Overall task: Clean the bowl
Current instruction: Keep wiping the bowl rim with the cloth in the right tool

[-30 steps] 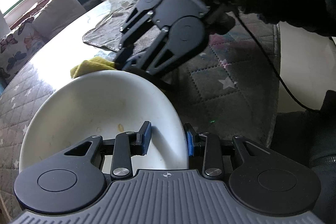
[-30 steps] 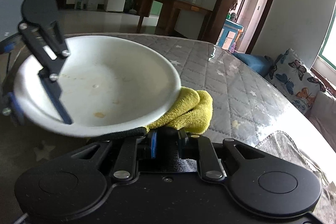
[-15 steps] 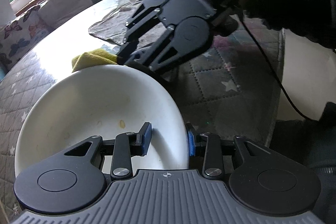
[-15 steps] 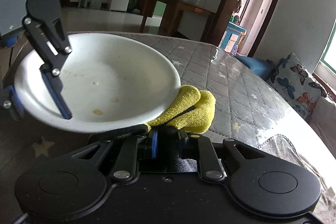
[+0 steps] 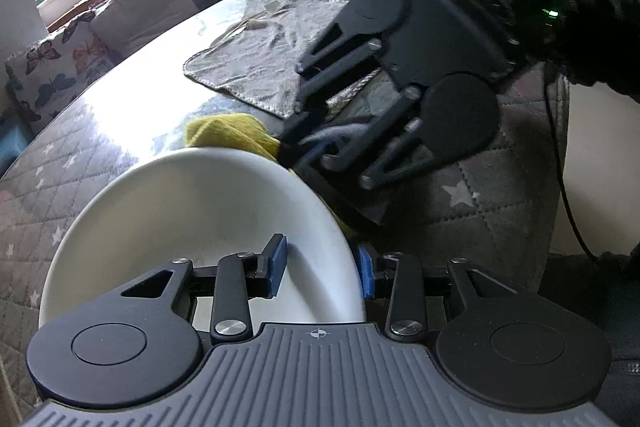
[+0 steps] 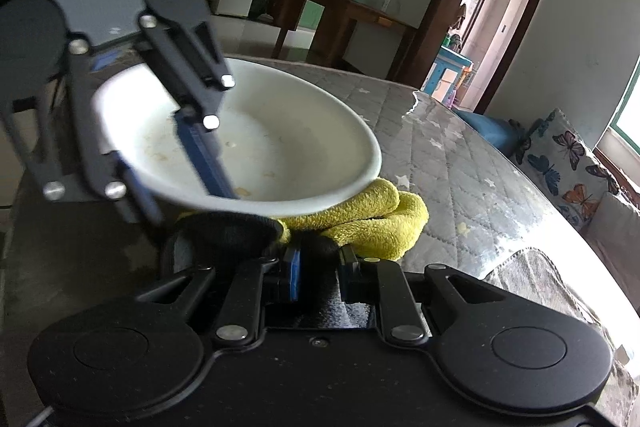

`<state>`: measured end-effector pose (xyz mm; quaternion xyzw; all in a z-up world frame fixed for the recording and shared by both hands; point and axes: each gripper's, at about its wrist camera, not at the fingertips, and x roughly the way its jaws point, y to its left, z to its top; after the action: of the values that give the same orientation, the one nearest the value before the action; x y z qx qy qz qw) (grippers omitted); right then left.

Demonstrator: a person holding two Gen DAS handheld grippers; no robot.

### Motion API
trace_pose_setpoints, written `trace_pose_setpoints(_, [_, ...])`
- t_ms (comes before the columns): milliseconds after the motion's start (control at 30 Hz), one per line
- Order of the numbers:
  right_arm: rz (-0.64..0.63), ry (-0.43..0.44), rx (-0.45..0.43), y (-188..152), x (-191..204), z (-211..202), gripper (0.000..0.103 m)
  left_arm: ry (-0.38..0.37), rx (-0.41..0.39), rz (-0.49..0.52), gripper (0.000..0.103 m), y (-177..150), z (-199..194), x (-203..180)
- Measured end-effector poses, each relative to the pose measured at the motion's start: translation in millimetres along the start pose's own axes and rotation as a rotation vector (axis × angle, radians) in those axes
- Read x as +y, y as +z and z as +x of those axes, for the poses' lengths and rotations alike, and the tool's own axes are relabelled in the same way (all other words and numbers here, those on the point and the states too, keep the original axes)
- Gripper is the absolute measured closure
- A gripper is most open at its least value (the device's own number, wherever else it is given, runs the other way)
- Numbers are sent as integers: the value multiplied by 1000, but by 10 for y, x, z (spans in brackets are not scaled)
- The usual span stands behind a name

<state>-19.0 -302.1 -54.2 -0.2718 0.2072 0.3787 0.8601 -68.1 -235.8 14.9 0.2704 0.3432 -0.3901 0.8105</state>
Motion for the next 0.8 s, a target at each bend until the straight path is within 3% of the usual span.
trace_pose_setpoints(367, [2,14,0,-76,160,-225,84,-9,-3,40,66,-43,8,-51])
trace_pose_setpoints(800, [-6,31,-4,15,3,-31,84,-57,-18,91,66,-181,-80,-109])
